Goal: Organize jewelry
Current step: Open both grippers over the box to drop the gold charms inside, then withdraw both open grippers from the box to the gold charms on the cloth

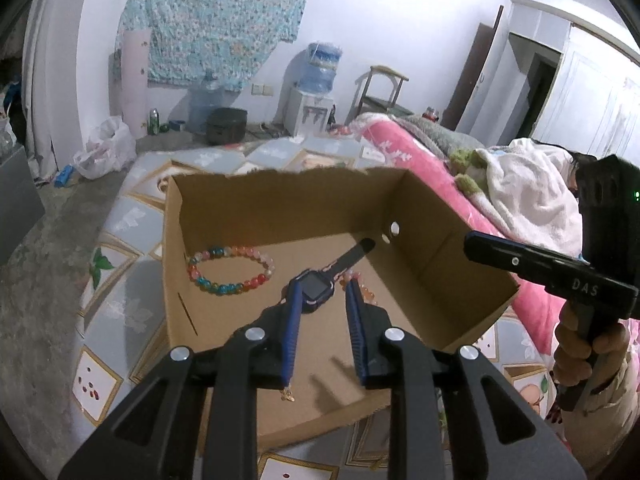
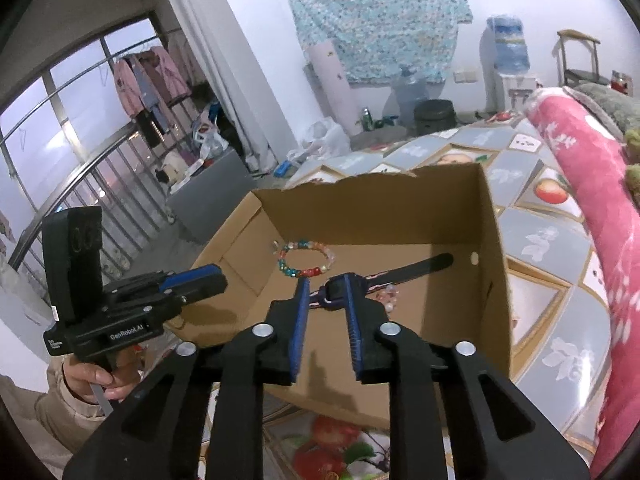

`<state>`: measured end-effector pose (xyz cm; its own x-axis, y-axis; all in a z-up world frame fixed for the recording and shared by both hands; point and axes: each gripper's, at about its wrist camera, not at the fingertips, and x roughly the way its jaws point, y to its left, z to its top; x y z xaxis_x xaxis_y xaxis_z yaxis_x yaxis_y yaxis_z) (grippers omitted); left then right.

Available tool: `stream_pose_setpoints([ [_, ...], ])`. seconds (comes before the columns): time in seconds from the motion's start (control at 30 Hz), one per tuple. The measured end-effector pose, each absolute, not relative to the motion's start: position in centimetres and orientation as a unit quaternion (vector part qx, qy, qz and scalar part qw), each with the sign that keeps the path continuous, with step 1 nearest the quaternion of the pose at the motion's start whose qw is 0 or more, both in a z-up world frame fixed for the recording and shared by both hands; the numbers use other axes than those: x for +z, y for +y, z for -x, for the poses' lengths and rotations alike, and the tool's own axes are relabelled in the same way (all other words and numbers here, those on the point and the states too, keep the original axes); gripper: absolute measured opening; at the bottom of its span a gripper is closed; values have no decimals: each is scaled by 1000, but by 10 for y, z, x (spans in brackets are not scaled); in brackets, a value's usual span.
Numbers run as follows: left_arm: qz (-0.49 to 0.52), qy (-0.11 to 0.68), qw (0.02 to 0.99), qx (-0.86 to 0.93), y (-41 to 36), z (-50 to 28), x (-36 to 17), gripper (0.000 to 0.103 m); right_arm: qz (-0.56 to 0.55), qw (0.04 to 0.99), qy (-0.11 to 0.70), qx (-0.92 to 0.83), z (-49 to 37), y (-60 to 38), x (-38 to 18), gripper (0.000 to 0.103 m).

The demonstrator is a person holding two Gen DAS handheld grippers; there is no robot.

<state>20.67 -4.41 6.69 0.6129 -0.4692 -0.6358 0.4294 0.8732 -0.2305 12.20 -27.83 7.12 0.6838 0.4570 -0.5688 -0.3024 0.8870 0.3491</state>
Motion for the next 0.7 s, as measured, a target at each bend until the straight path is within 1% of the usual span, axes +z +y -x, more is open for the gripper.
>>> stream_pose_setpoints([
  [0.07, 27, 352, 902, -249, -43, -200, 73, 22, -114, 914, 332, 203, -117, -281, 76, 29],
  [0.13, 27, 345, 905, -248, -41, -192, 78, 25, -115, 920, 321, 193, -108, -285, 82, 35],
  [0.2, 28, 336, 909, -247, -37, -181, 84, 29, -117, 925, 310, 186, -96, -291, 89, 37],
  [0.23, 28, 333, 910, -246, -35, -177, 87, 30, -117, 927, 305, 182, -90, -295, 92, 39],
  [0.27, 27, 328, 912, -245, -33, -169, 90, 33, -116, 930, 301, 177, -83, -298, 95, 42],
  [0.3, 25, 325, 913, -244, -31, -162, 93, 37, -115, 932, 298, 172, -77, -302, 97, 43],
  [0.5, 12, 316, 919, -237, -14, -120, 101, 51, -110, 941, 286, 143, -43, -320, 106, 47],
  [0.6, 2, 318, 919, -233, -8, -100, 100, 55, -108, 941, 293, 133, -30, -324, 102, 48],
  [0.7, -5, 327, 916, -234, -6, -86, 92, 57, -108, 936, 308, 130, -21, -324, 94, 48],
])
